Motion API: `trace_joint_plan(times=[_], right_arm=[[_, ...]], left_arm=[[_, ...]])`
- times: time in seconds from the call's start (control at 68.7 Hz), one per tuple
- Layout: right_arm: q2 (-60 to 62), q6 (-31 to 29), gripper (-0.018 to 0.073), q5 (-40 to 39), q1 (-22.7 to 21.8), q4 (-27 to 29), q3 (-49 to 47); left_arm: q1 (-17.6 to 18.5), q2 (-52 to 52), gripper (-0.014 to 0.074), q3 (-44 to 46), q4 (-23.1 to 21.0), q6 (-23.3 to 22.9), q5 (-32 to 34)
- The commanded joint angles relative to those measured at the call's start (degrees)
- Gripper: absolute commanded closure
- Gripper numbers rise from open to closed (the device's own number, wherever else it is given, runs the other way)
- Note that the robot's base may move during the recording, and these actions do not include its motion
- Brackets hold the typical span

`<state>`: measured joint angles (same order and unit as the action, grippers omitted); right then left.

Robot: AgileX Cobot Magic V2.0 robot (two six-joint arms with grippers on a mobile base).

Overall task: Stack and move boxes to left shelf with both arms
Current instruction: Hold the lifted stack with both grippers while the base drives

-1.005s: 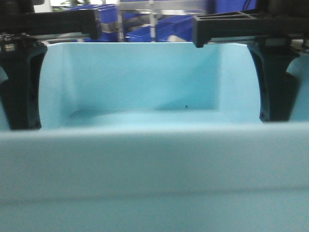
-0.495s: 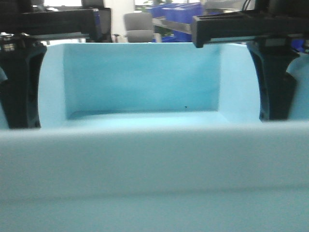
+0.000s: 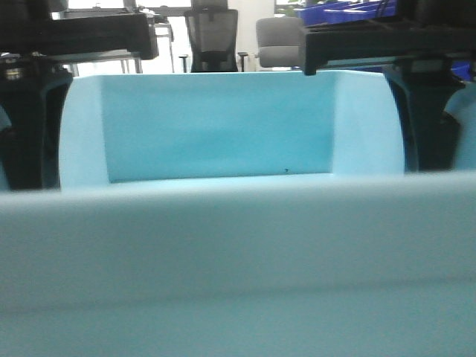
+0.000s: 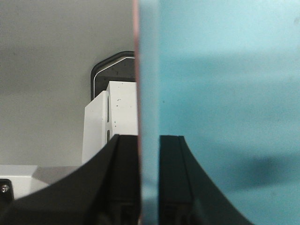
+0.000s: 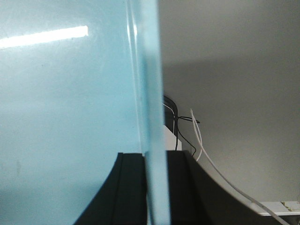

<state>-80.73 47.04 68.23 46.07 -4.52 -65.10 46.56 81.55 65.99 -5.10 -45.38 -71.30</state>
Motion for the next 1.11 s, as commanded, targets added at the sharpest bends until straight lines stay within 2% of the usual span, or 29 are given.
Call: trace_joint_plan(times=[0.0,0.524,0.816,0.947,1.092], right_arm=[[2.1,0.2,0.0503,-1.9,-0.1,-1.1,-1.8],[2.1,0.2,0.0503,-2.0,-0.1,-1.3,-1.8],[2.1,0.2,0.0503,-1.9,-0.1,-1.5,-1.8],[2.1,0.2,0.0503,-2.0,-0.1,-1.5,-1.8],[2.1,0.2,0.0503,-1.9,-0.1,-1.5,-1.8]], left_arm=[[0.4,-2.3,0.0606,2.0,-3.8,-0.2,-5.5],[0.4,-2.3,0.0606,2.0,-3.8,-0.2,-5.5],[0.3,-2.1,0.0606,2.0,1.0,-0.2,0.5],[-1.8,-2.1,0.0606,2.0,1.3,-0.2,0.6],[-6.3,-2.1,0.0606,2.0,1.4,-0.2,1.1]])
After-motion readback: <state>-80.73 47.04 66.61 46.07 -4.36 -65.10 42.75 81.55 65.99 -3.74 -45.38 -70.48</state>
